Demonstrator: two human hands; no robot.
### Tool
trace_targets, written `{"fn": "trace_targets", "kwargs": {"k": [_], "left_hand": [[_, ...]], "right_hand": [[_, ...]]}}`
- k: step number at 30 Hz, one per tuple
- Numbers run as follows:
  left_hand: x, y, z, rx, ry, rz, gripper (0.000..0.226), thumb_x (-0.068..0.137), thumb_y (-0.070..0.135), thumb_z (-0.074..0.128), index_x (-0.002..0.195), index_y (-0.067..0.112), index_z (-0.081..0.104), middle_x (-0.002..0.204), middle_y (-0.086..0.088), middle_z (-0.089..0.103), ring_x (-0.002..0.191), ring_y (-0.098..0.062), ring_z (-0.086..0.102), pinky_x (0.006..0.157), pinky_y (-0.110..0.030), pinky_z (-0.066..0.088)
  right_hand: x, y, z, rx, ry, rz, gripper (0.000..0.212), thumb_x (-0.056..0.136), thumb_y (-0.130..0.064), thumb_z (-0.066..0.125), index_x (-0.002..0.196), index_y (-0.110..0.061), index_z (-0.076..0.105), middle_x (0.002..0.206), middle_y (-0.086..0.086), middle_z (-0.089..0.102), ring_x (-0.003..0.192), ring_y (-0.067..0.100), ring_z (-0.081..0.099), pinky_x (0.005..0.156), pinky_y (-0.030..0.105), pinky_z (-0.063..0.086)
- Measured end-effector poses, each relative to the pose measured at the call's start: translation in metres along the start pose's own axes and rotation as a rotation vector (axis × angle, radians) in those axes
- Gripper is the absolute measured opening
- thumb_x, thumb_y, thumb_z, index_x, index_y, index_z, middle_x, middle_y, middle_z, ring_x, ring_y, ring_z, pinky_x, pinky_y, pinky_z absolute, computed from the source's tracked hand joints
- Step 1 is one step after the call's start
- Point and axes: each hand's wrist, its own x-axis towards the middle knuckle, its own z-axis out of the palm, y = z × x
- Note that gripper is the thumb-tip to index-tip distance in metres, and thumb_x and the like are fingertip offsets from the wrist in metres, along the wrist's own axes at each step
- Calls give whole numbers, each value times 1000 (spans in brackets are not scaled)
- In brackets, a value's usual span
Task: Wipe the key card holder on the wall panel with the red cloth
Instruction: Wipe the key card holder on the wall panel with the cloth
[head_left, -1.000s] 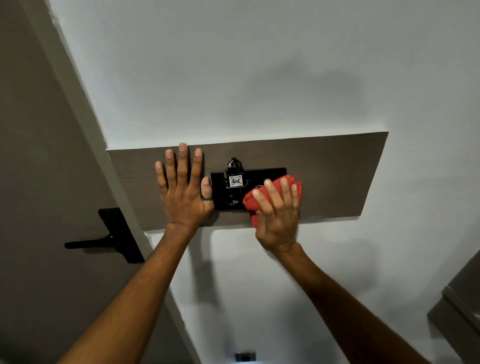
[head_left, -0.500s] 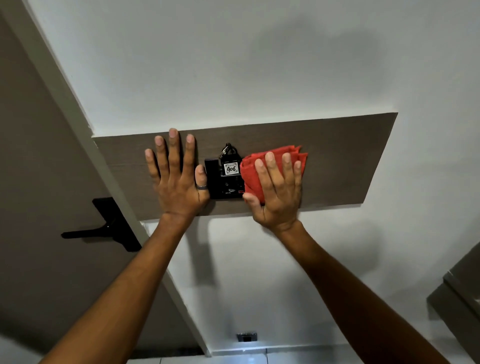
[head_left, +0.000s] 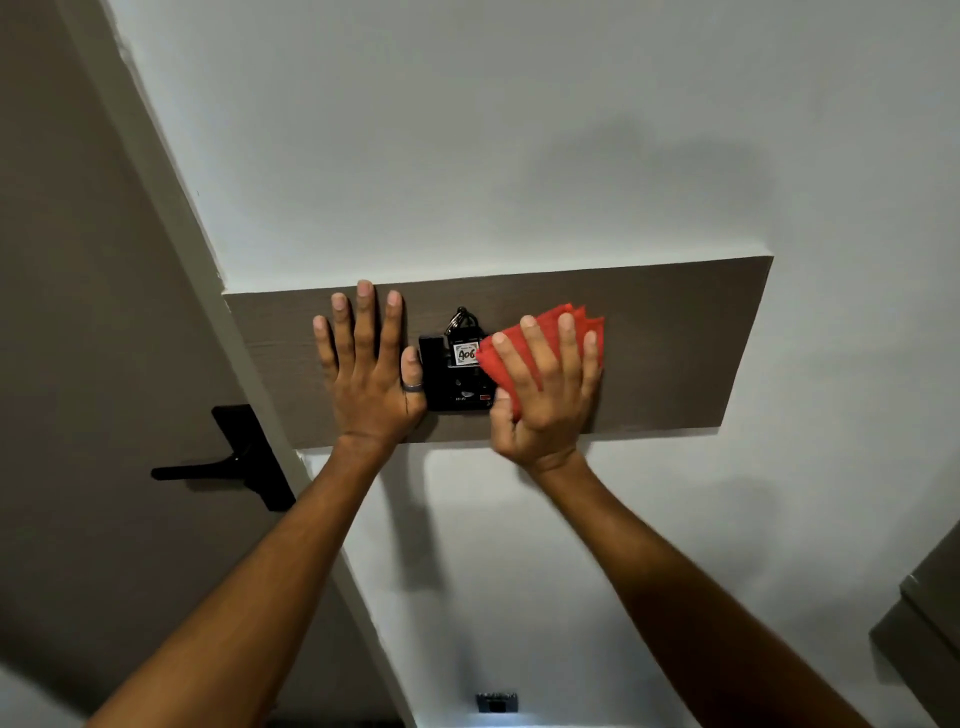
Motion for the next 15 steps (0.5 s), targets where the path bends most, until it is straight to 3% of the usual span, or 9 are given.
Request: {"fn": "trace_targets", "kwargs": {"k": [3, 5, 8, 10, 15], "left_hand": [[0, 1, 0, -17, 1, 8, 59, 106, 34, 28, 162, 19, 16, 166, -6, 15, 158, -25, 0, 129, -50, 4], [1, 1, -1, -14, 10, 6, 59, 106, 33, 27, 162, 19, 17, 167, -6, 13, 158, -25, 0, 129, -50, 4], [2, 1, 0, -5, 3, 6, 59, 106, 33, 27, 162, 19, 16, 169, -4, 8, 158, -25, 0, 129, -50, 4], [2, 3, 2, 9, 22, 23, 59, 106, 33, 28, 162, 18, 18, 168, -6, 11, 158, -26, 1, 129, -49, 4], [1, 1, 1, 11, 30, -3, 60, 105, 31, 30, 161, 16, 22, 165, -12, 23, 158, -27, 3, 129, -50, 4]], "right_hand": [[0, 13, -6, 5, -44, -155, 49, 95, -34, 53, 141, -20, 64, 145, 12, 63, 144, 40, 48, 124, 58, 34], [11, 42, -14, 1, -30, -201, 51, 96, -33, 50, 144, -18, 61, 147, 14, 62, 146, 40, 46, 128, 55, 30], [20, 39, -12, -53, 92, 228, 47, 102, -34, 48, 145, -17, 59, 151, 13, 57, 153, 38, 38, 131, 54, 23], [16, 20, -9, -14, 96, 303, 48, 103, -34, 48, 147, -18, 57, 155, 11, 53, 156, 37, 33, 131, 55, 20], [-30, 6, -20, 88, -96, -18, 55, 91, -21, 56, 146, -18, 55, 154, 11, 49, 152, 41, 37, 131, 55, 23]]}}
